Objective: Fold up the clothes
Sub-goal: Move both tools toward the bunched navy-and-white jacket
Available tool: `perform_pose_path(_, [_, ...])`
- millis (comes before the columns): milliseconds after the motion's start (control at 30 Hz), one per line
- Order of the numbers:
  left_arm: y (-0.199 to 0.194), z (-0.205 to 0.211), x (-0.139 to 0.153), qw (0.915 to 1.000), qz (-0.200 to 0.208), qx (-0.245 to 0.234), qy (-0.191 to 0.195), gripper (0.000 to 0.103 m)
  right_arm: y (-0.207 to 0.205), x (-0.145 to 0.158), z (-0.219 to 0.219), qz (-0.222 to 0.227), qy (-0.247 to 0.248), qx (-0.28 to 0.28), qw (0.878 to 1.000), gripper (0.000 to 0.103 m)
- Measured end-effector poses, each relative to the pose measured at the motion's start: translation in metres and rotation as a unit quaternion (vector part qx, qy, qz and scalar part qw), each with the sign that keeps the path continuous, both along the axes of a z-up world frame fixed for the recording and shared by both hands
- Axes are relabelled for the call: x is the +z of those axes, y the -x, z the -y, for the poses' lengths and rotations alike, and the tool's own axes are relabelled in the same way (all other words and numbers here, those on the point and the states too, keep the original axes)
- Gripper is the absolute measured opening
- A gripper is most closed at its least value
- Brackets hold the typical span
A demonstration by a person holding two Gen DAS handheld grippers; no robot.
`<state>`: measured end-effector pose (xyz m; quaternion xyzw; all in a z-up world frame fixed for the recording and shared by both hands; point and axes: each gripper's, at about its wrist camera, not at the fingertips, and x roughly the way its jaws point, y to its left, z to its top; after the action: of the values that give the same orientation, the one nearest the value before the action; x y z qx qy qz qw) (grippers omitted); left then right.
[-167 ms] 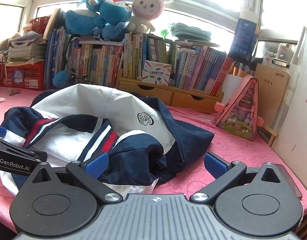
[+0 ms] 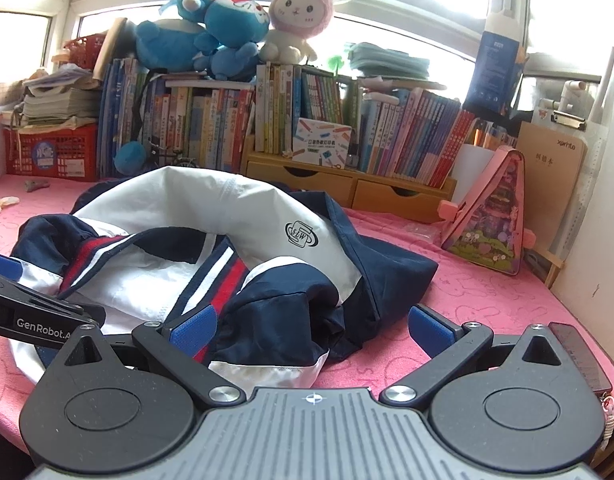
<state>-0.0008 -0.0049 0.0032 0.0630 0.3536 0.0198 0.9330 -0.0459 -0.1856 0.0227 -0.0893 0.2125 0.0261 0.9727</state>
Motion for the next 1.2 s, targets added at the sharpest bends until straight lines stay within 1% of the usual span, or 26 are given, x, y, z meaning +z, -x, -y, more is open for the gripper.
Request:
perform_pose_path(167, [0.003,-0.017,-0.010,0.9999,0.006,-0.009,0.012,0.103,0.002,0.001,-0.002,-0.009,-0.005,0.002,1.000,0.103])
perform_pose_path(300, [-0.010,-0.032,-0.020,0.9994,-0.005,-0.019,0.029,0.103,0.002,-0.001,-0.006,-0.018,-0.003,0.009,1.000,0.103])
perform_pose_path(500, [0.011,-0.036,-0.028,0.9987,0.002,-0.023,0.046,0.103,0.003,0.000,-0.012,-0.026,-0.002,0.020,0.999,0.103])
perform_pose_path(600, [0.018,-0.033,-0.029,0.9987,-0.006,-0.014,0.050,0.103,0.002,0.000,-0.014,-0.026,0.001,0.021,0.999,0.103])
perform_pose_path(667, [0.008,-0.035,-0.026,0.9984,-0.019,-0.004,0.052,0.103,0.002,-0.001,-0.016,-0.027,0.002,0.022,0.999,0.103])
perform_pose_path(867, [0.001,-0.033,-0.018,0.9978,-0.034,0.008,0.056,0.103,0.002,-0.002,-0.018,-0.028,0.005,0.021,0.999,0.103])
perform_pose_path(1133, [-0.003,-0.030,-0.017,0.9972,-0.041,0.019,0.059,0.103,0.000,-0.004,-0.022,-0.031,0.009,0.026,0.999,0.103])
perform_pose_path(1200, [-0.004,-0.031,-0.018,0.9971,-0.043,0.020,0.059,0.103,-0.004,-0.003,-0.022,-0.040,-0.009,0.025,0.999,0.103])
